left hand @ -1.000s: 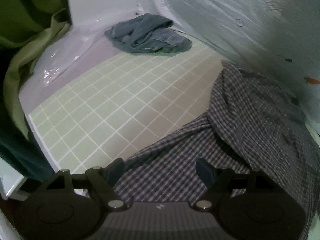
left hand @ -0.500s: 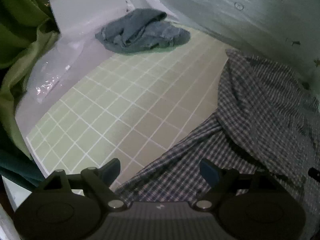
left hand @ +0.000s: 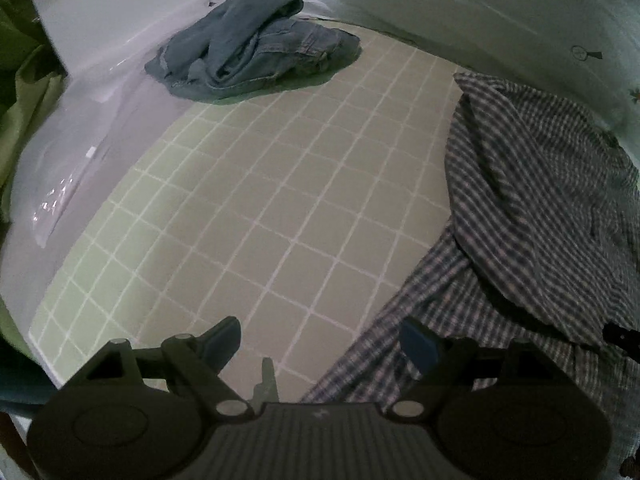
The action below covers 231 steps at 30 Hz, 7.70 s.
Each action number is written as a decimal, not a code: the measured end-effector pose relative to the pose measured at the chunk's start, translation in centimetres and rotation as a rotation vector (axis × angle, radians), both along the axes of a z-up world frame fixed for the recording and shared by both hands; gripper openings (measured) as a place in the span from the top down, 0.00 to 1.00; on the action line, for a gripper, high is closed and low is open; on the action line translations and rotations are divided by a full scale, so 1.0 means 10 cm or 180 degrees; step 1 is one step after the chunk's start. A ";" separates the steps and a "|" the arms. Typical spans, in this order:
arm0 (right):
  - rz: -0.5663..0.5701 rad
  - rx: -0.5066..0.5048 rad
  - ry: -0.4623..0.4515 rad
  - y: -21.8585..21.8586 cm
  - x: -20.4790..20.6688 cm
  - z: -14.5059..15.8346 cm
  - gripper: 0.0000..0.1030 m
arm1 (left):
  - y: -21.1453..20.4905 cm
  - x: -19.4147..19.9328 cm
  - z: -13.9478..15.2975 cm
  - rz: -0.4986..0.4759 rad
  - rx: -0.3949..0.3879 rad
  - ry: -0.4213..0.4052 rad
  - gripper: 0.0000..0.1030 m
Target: Fold clothes
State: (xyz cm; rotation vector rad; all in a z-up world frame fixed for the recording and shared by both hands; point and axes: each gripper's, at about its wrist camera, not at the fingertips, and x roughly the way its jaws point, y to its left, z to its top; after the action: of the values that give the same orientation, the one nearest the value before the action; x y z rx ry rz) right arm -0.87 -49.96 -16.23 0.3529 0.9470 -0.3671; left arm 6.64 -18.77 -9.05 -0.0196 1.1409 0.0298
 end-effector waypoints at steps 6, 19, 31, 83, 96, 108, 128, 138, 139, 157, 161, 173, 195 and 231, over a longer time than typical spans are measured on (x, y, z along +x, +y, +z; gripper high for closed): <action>-0.0014 -0.0154 -0.0119 0.00 -0.08 0.14 0.96 | -0.07 0.04 0.09 -0.0061 -0.0030 -0.0092 0.16; -0.0382 -0.0976 -0.0548 -1.50 -0.56 0.88 0.97 | -0.47 -0.37 0.19 0.0282 -0.0079 -0.0299 0.16; -0.0940 -0.0872 -0.0534 -1.78 -0.95 0.87 0.02 | -0.29 -0.81 0.20 0.0455 -0.0037 -0.0306 0.16; -0.1015 -0.0945 -0.0123 2.08 -1.25 0.67 0.97 | 2.08 -0.24 -0.03 -0.1372 -0.0286 -0.0403 0.16; -0.1372 -0.0485 0.0094 1.63 -1.34 0.30 0.60 | 1.56 -0.25 0.04 -0.1487 -0.0200 -0.0438 0.16; -0.1463 -0.0517 -0.0327 0.28 -1.83 0.72 0.28 | 0.24 -0.12 0.26 -0.1079 -0.0250 -0.0660 0.16; -0.1585 -0.0224 -0.0514 -2.17 -0.93 0.33 0.29 | -1.40 1.25 0.34 -0.0837 -0.0139 -0.0783 0.16; -0.1426 -0.0083 -0.0167 -2.44 -0.66 0.08 0.79 | -1.52 1.42 0.23 -0.0802 -0.0002 -0.0677 0.16; -0.1377 -0.0108 -0.0177 -2.43 -0.67 0.11 0.88 | -1.52 1.41 0.23 -0.0801 0.0000 -0.0670 0.16; -0.1751 -0.0984 -0.0875 -2.75 -0.84 1.16 0.94 | -1.54 1.41 0.12 -0.0849 -0.0126 -0.0584 0.16; -0.1834 -0.0829 -0.0809 -2.78 -0.86 1.04 0.93 | -1.63 1.50 0.04 -0.0951 -0.0253 -0.0524 0.16; -0.2041 -0.0751 -0.0434 -2.82 -0.89 0.72 0.93 | -2.21 2.27 -0.22 -0.1193 -0.0870 -0.0300 0.16; -0.1847 -0.0957 -0.0173 -2.82 -0.70 0.64 0.94 | -2.72 2.72 -0.57 -0.1222 -0.0716 -0.0176 0.83; 0.0957 -0.1538 -0.0425 0.78 -1.30 0.73 0.94 | -0.58 -0.55 -0.03 -0.1066 -0.0088 -0.0243 0.23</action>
State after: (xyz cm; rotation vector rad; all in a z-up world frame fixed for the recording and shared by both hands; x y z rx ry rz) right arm -13.89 -42.19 -8.93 -0.2037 0.7375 -0.2807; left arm 1.12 -24.58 -9.31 0.1447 1.0562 -0.2821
